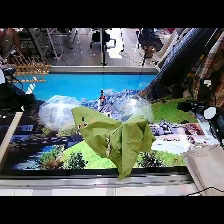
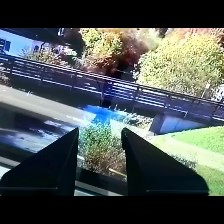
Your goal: Fold the clothes and pants, and hang the long-sleeved shirts on hangers.
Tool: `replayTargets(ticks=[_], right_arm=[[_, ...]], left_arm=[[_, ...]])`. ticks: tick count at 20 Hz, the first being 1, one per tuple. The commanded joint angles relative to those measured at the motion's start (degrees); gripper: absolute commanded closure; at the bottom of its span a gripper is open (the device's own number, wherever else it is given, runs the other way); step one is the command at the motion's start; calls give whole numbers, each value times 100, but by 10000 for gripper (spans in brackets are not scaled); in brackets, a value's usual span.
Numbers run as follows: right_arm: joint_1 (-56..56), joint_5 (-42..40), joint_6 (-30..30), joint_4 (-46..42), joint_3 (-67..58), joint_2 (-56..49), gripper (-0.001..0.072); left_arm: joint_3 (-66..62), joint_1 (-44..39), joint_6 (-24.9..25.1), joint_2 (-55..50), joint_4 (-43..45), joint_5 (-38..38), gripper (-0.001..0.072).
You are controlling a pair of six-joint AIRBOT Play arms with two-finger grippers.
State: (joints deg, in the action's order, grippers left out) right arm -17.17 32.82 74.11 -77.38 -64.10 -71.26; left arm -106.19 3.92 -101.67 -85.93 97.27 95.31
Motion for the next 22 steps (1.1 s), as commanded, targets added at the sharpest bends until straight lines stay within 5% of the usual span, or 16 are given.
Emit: replayTargets(ticks=[1,15,17,19,20,21,22], right_arm=[[7,-2,0,0,-7,4,700],[7,-4,0,2,-7,4,700],[7,-68,17,153,-7,2,700],[7,-101,33,844,-7,4,700],[7,-35,118,1344,-7,20,700],[7,79,136,1617,-7,61,698],[7,210,142,1679,-9,105,698]], left_arm=[[-2,7,4,-4,0,-2,410],[0,0,-13,-101,-52,-365,407],[4,-2,-511,-216,-98,2,408],[164,-26,-251,-297,-527,393,405],[358,-59,-15,-284,-767,400,350],[584,-109,50,-282,-946,466,100],[826,-157,50,-282,-1134,490,-3]])
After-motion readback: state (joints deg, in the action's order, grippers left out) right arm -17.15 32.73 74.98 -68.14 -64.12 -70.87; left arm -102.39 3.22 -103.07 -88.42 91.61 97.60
